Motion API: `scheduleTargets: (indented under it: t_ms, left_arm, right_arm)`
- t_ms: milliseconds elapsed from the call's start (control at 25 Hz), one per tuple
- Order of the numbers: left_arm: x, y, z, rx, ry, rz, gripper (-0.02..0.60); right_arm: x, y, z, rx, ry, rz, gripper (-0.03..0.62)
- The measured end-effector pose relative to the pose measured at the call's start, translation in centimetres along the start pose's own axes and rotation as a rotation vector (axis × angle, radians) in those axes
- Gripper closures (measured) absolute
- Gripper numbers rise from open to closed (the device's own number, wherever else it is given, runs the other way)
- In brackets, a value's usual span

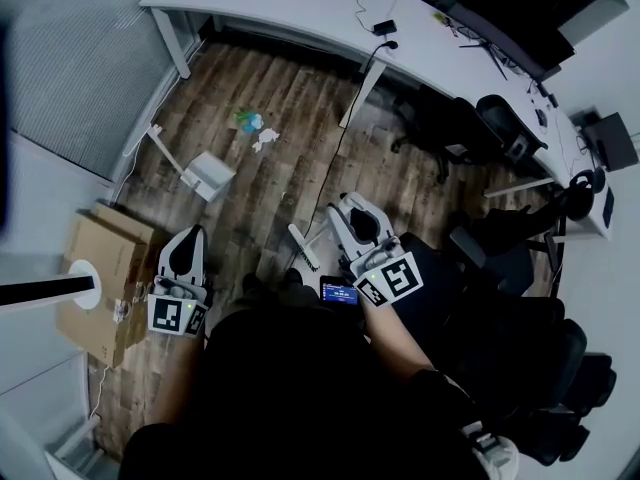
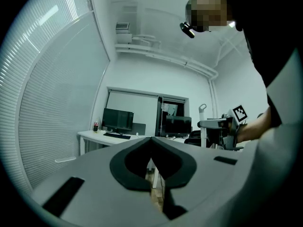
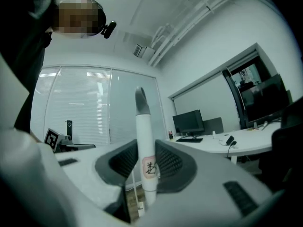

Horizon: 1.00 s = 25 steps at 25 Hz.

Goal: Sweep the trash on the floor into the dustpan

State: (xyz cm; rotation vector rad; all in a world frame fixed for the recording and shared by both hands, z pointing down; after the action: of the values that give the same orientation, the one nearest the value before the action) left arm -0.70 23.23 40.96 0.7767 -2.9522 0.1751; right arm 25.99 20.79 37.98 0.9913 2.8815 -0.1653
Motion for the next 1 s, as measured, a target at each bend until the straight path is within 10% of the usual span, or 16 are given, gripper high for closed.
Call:
scheduleTargets:
  t_ms: [1000]
  left_arm:
    - [-3.7, -3.0, -1.0, 0.057, 0.018, 0.045, 0.588]
  right_arm:
    - [-6.7, 2.5, 0.5, -0.072, -0.077, 0.043, 0.480]
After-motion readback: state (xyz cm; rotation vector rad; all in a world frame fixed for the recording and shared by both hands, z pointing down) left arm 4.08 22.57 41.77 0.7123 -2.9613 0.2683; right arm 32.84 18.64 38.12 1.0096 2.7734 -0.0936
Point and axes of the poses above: the fingertips, and each gripper's own axes: y backward along the fingers, x to its left, z out of its top, the point moved 2 cm from there along y, backward along the fingers, and after that the axes turned 6 degrees about x, right-handed, at the moved point
